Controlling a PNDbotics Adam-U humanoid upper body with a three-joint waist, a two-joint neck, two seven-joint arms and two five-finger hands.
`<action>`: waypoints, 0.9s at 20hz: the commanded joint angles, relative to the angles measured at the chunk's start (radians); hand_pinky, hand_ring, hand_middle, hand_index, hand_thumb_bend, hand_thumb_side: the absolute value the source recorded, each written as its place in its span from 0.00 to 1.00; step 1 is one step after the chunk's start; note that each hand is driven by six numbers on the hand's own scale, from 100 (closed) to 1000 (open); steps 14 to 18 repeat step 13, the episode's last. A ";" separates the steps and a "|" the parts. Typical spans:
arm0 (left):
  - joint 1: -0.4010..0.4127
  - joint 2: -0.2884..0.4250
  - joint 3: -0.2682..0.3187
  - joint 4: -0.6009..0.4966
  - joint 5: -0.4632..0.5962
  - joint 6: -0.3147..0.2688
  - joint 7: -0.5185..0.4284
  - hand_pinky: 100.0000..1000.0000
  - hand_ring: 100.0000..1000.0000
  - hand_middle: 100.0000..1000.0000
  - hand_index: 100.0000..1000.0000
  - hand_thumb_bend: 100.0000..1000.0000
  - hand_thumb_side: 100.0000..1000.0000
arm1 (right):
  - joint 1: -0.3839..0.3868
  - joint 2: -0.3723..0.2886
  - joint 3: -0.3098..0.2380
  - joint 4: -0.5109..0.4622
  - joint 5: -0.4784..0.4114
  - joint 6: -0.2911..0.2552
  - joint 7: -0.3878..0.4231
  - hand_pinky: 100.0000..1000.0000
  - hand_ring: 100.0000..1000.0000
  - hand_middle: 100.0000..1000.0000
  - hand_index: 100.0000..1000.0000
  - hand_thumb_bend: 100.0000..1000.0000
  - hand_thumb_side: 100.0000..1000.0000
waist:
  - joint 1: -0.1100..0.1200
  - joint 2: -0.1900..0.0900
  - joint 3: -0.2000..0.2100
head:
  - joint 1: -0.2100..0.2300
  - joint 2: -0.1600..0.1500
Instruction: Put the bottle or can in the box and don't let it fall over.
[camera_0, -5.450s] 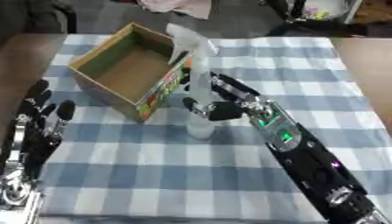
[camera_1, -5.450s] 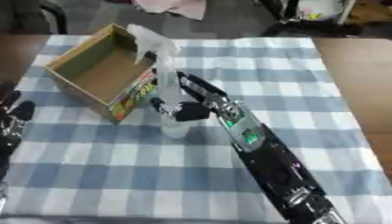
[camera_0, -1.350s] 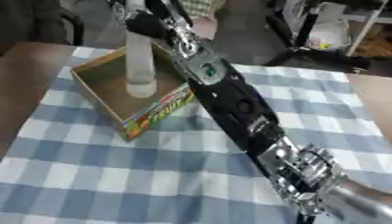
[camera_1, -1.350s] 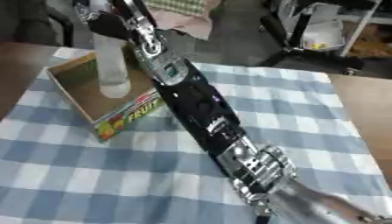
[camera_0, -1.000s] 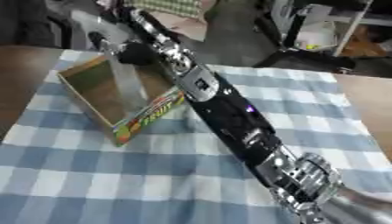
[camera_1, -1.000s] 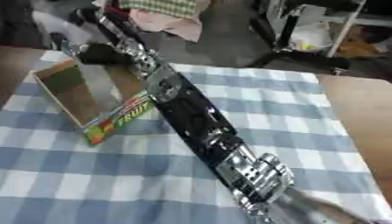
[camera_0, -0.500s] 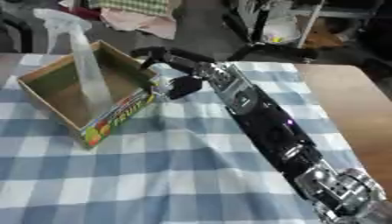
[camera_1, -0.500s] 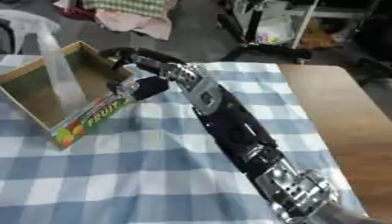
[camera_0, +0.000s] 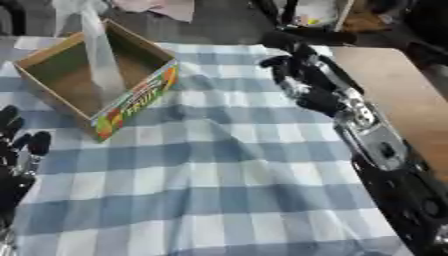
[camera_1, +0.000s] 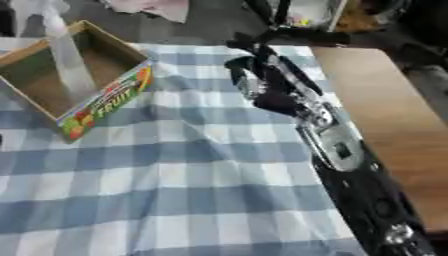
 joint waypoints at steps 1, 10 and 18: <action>0.003 0.024 0.007 -0.008 -0.008 -0.001 0.006 0.95 1.00 1.00 0.95 0.55 0.61 | 0.035 0.017 -0.035 -0.062 -0.009 0.015 -0.060 0.90 0.74 0.86 1.00 0.00 0.32 | 0.010 -0.019 -0.009 | 0.034 0.015; 0.011 0.026 -0.008 -0.014 -0.001 -0.001 -0.007 0.95 1.00 1.00 0.95 0.55 0.61 | 0.162 0.142 -0.057 -0.077 0.026 0.023 -0.155 0.88 0.73 0.85 1.00 0.00 0.31 | 0.031 -0.029 -0.027 | 0.107 0.025; 0.015 0.028 -0.011 -0.013 0.000 -0.001 -0.011 0.95 1.00 1.00 0.95 0.55 0.61 | 0.189 0.162 -0.065 -0.079 0.042 0.020 -0.163 0.87 0.72 0.83 1.00 0.00 0.31 | 0.032 -0.033 -0.031 | 0.118 0.025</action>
